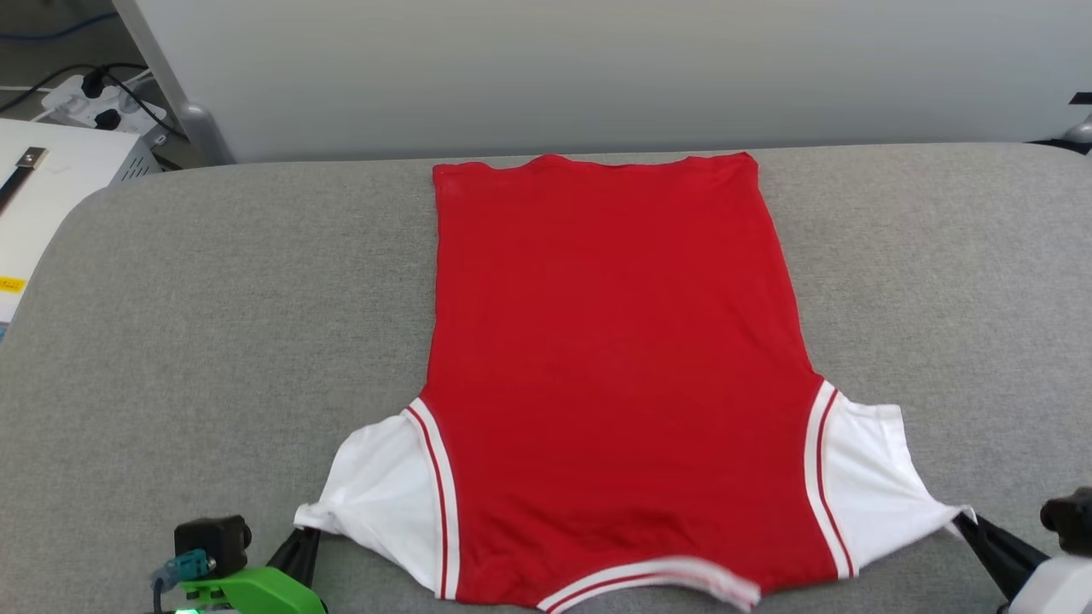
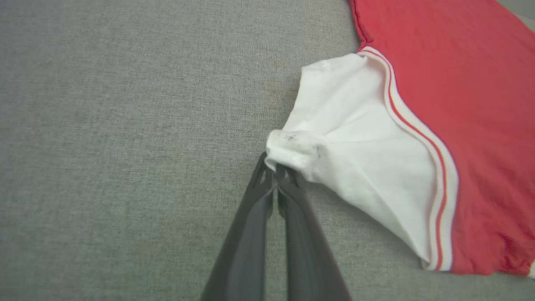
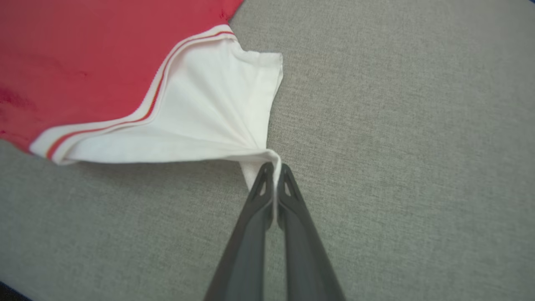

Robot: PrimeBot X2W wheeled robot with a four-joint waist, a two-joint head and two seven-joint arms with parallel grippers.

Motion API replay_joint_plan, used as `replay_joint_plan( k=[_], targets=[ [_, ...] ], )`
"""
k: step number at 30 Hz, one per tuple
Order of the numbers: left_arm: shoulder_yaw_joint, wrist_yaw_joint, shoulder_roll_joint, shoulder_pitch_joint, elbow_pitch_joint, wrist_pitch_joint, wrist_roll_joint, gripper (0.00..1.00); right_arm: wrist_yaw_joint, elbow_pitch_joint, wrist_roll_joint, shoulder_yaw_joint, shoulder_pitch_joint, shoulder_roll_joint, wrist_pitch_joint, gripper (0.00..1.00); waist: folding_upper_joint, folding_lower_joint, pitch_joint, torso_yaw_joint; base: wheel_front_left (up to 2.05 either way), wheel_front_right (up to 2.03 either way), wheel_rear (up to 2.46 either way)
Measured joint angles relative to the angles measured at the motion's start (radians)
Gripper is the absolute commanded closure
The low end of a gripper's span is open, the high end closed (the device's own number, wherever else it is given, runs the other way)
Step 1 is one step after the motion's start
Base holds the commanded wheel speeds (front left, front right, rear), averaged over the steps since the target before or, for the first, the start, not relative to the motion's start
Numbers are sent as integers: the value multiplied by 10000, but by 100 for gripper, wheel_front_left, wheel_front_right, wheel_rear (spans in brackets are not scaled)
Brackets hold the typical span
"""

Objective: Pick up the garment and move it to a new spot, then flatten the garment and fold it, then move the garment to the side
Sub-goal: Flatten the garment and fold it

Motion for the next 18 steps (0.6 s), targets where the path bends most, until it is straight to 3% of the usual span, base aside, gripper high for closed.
replay_joint_plan(
  k=[9, 10, 11, 12, 18],
  targets=[
    [696, -8, -422, 513, -115, 0, 955, 100, 0, -297, -552, -1524, 1431, 711, 428, 100, 0, 0, 68, 114, 0, 0, 0],
    [779, -6, -445, 552, -151, 0, 1108, 100, 0, -395, -593, -1653, 1492, 744, 564, 55, 0, 0, 75, 116, 0, 0, 0],
    [892, -6, -477, 591, -228, 0, 1183, 100, 0, -525, -690, -1824, 1546, 763, 635, 4, 0, 0, 84, 118, 0, 0, 0],
    [965, -6, -499, 601, -314, 0, 1319, 100, 0, -660, -798, -2046, 1561, 769, 698, 0, 0, 0, 97, 122, 0, 0, 0],
    [1323, 42, -587, 573, -1218, 0, 2119, 100, 0, -2378, -1348, -3950, 1412, 355, 1384, 0, 0, 0, 376, 241, 0, 0, 0]
  ],
)
